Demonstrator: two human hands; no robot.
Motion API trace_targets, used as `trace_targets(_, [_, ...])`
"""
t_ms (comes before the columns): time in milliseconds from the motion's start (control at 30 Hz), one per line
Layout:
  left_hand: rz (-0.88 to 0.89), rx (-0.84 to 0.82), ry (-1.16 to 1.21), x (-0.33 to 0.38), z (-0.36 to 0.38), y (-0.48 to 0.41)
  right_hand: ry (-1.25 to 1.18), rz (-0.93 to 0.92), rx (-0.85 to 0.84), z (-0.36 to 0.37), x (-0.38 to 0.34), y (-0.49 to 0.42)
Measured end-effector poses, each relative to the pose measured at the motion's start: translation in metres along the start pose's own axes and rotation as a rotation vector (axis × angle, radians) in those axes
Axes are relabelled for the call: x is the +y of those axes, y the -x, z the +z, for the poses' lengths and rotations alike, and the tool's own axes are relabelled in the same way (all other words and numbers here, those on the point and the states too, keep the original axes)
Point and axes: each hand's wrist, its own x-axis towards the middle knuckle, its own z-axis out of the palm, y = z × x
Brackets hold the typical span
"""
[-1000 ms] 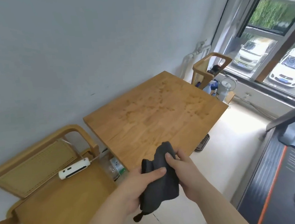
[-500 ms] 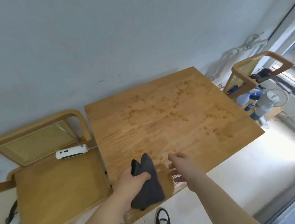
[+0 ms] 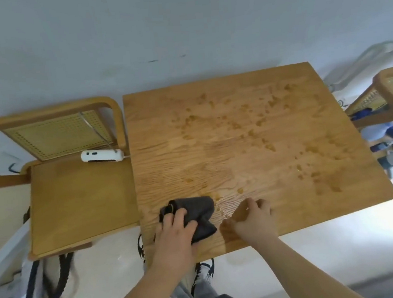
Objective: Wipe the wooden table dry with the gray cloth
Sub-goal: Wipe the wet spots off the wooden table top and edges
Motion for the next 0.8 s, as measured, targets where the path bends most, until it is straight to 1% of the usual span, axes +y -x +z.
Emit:
trace_targets(100, [0.017, 0.06, -0.065, -0.015, 0.006, -0.003, 0.094, -0.06, -0.137, -0.005, 0.011, -0.002])
trace_targets(167, [0.02, 0.082, -0.059, -0.03, 0.006, -0.008, 0.154, -0.09, -0.166, -0.008, 0.021, -0.002])
trace_targets(200, [0.009, 0.108, -0.035, -0.036, 0.006, -0.012, 0.19, -0.1, -0.154, -0.009, 0.024, -0.001])
trace_targets(233, [-0.036, 0.145, 0.007, -0.036, 0.004, -0.016, 0.228, -0.11, -0.13, -0.01, 0.026, -0.001])
trace_targets(300, [-0.215, 0.204, 0.101, -0.02, 0.0, -0.024, 0.286, -0.129, -0.072, -0.01, 0.026, 0.001])
trace_targets(333, [-0.309, 0.213, 0.114, -0.004, -0.004, -0.027, 0.302, -0.136, -0.05, -0.01, 0.026, 0.002])
trace_targets(367, [-0.349, 0.194, 0.097, 0.013, -0.006, -0.029, 0.314, -0.142, -0.032, -0.009, 0.025, 0.002])
trace_targets(400, [-0.309, 0.148, 0.058, 0.03, -0.005, -0.03, 0.324, -0.148, -0.013, -0.008, 0.024, 0.003])
trace_targets(467, [-0.065, -0.003, -0.041, 0.056, -0.004, -0.028, 0.348, -0.164, 0.027, -0.008, 0.023, 0.005])
trace_targets(533, [0.183, -0.172, -0.115, 0.057, -0.007, -0.027, 0.368, -0.183, 0.055, -0.007, 0.025, 0.006])
trace_targets(567, [0.262, -0.202, -0.161, 0.048, -0.012, -0.032, 0.367, -0.187, 0.063, -0.006, 0.027, 0.006])
trace_targets(600, [0.285, -0.2, -0.203, 0.036, -0.016, -0.04, 0.351, -0.183, 0.061, -0.005, 0.028, 0.006])
trace_targets(633, [0.24, -0.195, -0.224, 0.024, -0.021, -0.049, 0.328, -0.176, 0.047, -0.005, 0.03, 0.005])
trace_targets(700, [0.012, -0.134, -0.141, 0.008, -0.029, -0.068, 0.296, -0.165, 0.024, -0.006, 0.032, 0.002])
trace_targets(767, [-0.225, -0.036, -0.029, 0.015, -0.03, -0.076, 0.286, -0.158, 0.022, -0.006, 0.033, 0.003])
trace_targets(800, [-0.282, -0.014, 0.014, 0.029, -0.025, -0.072, 0.281, -0.159, 0.03, -0.005, 0.033, 0.003])
